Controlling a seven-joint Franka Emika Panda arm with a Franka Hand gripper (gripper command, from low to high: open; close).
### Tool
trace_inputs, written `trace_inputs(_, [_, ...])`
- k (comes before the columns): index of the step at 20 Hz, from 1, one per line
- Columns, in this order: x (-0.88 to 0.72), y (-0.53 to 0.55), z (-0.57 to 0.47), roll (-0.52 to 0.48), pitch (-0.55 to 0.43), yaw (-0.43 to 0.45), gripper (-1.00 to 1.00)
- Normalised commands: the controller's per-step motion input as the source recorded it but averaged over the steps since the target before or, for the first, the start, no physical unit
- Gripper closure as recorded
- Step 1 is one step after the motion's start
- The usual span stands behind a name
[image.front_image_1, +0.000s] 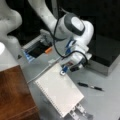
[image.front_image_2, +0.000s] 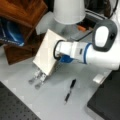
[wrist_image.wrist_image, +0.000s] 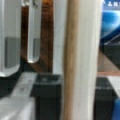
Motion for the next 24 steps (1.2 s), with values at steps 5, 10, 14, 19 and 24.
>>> trace_inputs(5, [0.0, 0.03, -0.16, -0.135, -0.146, -0.014, -1.0])
trace_inputs(10, [0.0, 0.06, -0.16, -0.09, -0.144, -0.039, -1.0])
trace_inputs(14, [0.0, 0.09, -0.15, -0.077, -0.14, -0.024, -1.0])
trace_inputs(19, [0.0, 0.08, -0.16, -0.065, -0.149, -0.009, -1.0])
trace_inputs(24, [-0.02, 0.1, -0.15, -0.049, -0.154, -0.03, -1.0])
